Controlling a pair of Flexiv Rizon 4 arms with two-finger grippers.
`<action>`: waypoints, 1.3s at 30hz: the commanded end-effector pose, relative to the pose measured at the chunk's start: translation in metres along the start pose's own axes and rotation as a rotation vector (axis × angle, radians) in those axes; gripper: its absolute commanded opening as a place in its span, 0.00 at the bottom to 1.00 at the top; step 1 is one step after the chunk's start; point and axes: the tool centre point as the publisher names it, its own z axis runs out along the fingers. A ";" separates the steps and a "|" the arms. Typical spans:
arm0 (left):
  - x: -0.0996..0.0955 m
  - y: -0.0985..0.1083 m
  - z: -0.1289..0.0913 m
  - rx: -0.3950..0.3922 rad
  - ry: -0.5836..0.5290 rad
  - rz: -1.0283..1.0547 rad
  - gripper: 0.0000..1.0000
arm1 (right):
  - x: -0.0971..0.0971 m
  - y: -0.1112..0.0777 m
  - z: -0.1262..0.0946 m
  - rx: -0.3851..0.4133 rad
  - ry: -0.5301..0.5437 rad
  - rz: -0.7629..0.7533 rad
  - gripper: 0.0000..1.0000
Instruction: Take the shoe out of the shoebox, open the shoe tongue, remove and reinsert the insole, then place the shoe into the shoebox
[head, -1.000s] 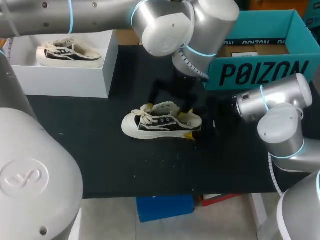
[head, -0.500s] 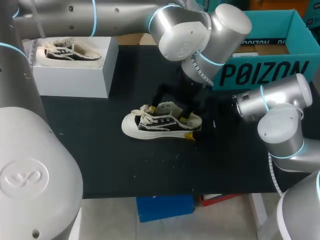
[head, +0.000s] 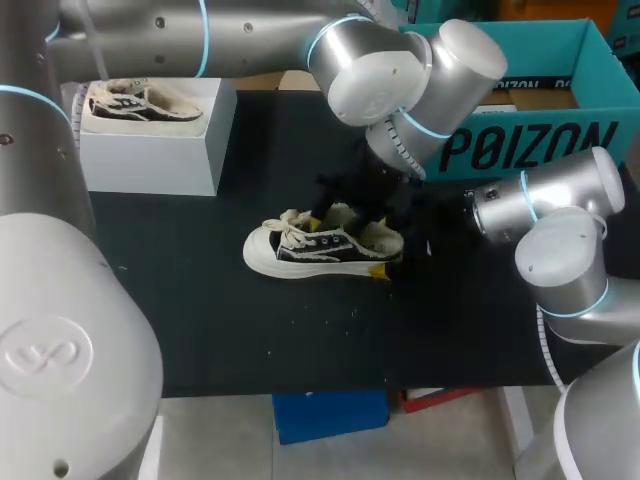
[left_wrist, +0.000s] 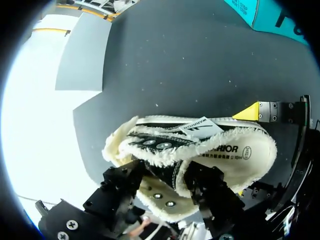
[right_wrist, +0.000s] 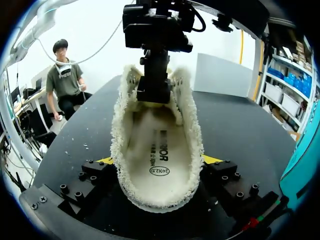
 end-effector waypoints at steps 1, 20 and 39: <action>0.000 0.000 -0.001 -0.001 0.000 0.004 0.00 | 0.000 -0.002 0.003 0.001 -0.001 0.001 0.00; -0.020 0.003 -0.037 0.064 0.095 -0.020 0.00 | 0.000 -0.002 0.003 0.001 -0.001 0.001 0.00; -0.079 0.022 -0.022 0.081 0.040 -0.134 0.00 | 0.000 -0.002 0.003 0.001 -0.001 0.001 0.00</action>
